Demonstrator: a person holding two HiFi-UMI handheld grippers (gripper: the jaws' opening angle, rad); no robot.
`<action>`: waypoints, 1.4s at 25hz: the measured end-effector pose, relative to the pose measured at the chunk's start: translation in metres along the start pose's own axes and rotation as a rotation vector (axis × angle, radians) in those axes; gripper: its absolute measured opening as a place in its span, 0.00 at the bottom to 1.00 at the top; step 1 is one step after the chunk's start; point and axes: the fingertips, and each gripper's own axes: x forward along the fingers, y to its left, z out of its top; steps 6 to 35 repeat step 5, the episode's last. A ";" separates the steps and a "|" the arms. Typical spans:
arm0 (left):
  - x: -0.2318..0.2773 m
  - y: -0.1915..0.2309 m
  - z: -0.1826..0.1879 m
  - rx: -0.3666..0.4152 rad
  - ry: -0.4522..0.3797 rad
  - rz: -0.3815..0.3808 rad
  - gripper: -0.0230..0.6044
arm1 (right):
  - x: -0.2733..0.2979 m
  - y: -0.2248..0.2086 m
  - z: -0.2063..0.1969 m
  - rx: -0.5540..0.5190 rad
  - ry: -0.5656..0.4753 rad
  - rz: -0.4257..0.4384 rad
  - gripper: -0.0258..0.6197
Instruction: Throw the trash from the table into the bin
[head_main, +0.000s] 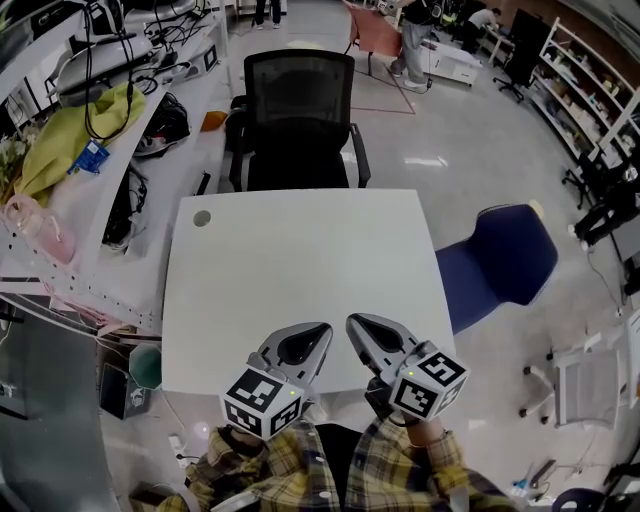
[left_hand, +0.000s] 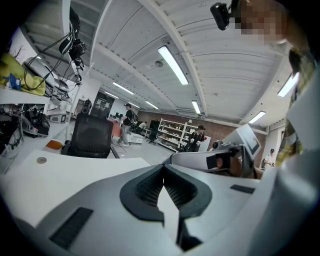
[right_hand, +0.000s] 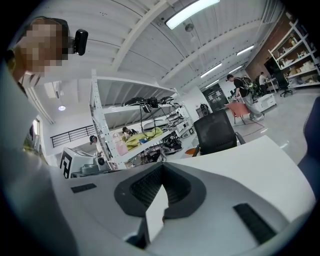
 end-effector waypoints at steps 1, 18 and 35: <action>0.000 0.001 0.000 0.000 0.000 0.001 0.05 | 0.001 0.000 -0.001 0.001 0.003 -0.003 0.04; -0.001 0.003 -0.002 -0.003 0.004 0.008 0.05 | 0.001 -0.001 -0.001 0.008 0.005 -0.014 0.04; -0.001 0.003 -0.002 -0.003 0.004 0.008 0.05 | 0.001 -0.001 -0.001 0.008 0.005 -0.014 0.04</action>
